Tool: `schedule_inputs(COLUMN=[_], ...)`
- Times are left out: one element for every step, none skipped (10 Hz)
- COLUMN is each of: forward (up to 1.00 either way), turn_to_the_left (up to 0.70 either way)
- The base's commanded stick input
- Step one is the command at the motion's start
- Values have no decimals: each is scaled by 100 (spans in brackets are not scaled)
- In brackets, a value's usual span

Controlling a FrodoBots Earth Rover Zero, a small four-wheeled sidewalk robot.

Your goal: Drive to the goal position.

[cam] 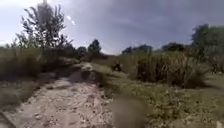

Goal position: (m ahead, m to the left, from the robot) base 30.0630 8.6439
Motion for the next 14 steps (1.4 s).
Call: schedule_inputs(forward=[85,85,85,85,85,85,85,85,85,85,85,85,85,85], turn_to_the_left=[0,0,0,0,0,0,0,0,0,0,0,0,0,0])
